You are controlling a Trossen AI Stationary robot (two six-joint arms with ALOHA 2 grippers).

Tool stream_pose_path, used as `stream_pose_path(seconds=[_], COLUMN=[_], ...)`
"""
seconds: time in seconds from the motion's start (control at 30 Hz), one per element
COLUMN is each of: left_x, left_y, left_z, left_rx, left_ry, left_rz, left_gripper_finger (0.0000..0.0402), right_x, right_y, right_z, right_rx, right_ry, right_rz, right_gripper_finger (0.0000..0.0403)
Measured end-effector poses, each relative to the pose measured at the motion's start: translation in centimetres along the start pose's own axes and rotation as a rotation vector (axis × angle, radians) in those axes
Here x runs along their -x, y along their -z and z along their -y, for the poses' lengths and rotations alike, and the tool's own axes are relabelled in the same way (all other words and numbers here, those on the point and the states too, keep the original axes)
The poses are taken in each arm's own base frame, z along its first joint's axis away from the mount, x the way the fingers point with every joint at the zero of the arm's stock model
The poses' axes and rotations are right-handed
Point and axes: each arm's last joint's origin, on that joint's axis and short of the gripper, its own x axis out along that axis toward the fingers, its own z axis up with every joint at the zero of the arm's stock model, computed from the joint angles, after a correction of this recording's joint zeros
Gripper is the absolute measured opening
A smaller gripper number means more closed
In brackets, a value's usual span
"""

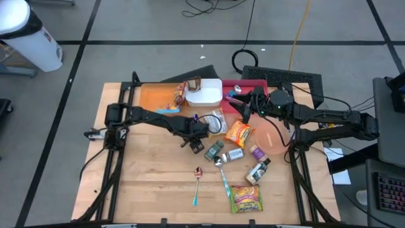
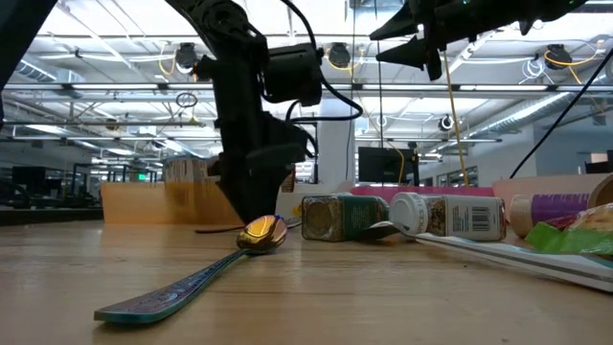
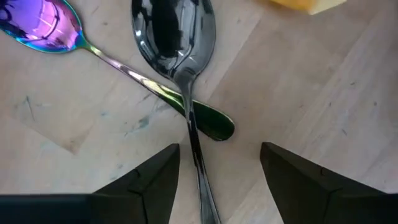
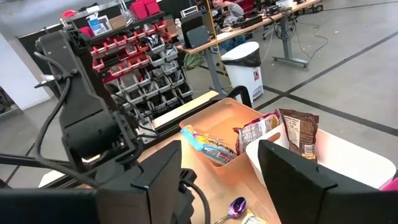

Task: Pick & Place Food Item
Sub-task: Put the black spoon into the red bin

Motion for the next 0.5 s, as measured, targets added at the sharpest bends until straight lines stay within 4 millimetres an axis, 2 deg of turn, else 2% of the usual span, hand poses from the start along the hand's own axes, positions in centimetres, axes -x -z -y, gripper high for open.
stream_pose_path(seconds=[0.1,0.2,0.5], left_x=[-0.01,-0.05,-0.26], left_y=[0.21,0.24,-0.16], left_z=[0.36,0.37,-0.37], left_rx=[-0.014,-0.001,0.044], left_ry=[-0.031,-0.021,0.028], left_rz=[0.018,0.010,-0.020], left_gripper_finger=[0.0221,0.0186,0.0032], right_x=[0.00,0.00,0.00], right_y=[0.01,0.01,0.01], right_z=[0.01,0.00,0.00], right_rx=[0.000,0.000,0.000], right_ry=[0.001,0.000,0.000], right_rz=[-0.001,-0.001,-0.001], right_gripper_finger=[0.0205,0.0205,0.0205])
